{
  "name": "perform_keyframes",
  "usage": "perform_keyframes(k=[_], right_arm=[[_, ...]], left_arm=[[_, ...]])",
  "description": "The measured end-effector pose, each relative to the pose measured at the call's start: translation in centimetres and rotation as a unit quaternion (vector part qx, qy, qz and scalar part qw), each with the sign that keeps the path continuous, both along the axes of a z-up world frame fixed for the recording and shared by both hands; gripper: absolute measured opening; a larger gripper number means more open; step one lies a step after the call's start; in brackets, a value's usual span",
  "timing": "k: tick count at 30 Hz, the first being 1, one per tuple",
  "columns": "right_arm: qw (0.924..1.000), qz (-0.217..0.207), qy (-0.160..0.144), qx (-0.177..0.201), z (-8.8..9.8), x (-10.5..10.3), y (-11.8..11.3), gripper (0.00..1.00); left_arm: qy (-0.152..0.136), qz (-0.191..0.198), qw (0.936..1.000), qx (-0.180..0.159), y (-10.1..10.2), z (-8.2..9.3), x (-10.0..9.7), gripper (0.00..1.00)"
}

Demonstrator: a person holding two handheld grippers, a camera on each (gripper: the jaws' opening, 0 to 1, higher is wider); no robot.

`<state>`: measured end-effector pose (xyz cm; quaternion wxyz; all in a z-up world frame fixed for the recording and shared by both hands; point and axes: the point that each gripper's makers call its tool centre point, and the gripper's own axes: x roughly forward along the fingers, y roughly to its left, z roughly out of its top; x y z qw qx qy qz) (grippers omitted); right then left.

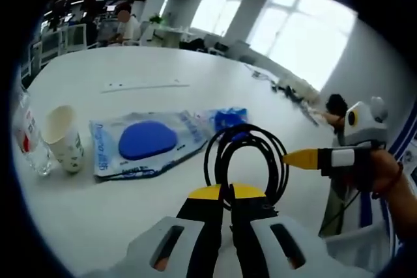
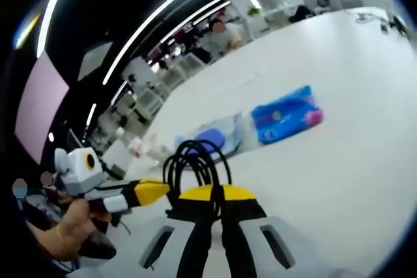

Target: Arrange the tabletop items into an orderly group along one side of the table until the central work area is clear of visible clutter.

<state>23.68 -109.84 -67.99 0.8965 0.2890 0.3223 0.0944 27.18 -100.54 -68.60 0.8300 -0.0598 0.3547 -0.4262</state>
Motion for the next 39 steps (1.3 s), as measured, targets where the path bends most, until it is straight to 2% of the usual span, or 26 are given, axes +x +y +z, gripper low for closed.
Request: perform_keyframes(k=[12,18,27,31,39], right_arm=[[0.9993,-0.008,0.029,-0.023,-2.4,0.9,-1.9,0.0],[0.999,0.0,0.027,-0.034,-3.6,1.7,-2.2,0.0],[0.9977,0.0,0.05,-0.047,-5.6,1.8,-3.0,0.0],[0.9965,0.005,0.054,-0.064,-6.3,2.1,-3.3,0.0],[0.9957,0.006,0.056,-0.074,-6.9,2.6,-3.4,0.0]], left_arm=[[0.021,0.008,0.9995,0.022,-2.0,-2.7,0.5,0.03],[0.013,0.008,0.9989,0.044,-2.3,-3.7,1.1,0.03],[0.021,0.002,0.9981,0.058,-3.2,-5.3,1.3,0.03],[0.026,0.006,0.9976,0.064,-3.4,-5.8,1.6,0.03],[0.034,0.018,0.9962,0.078,-3.4,-6.4,2.0,0.03]])
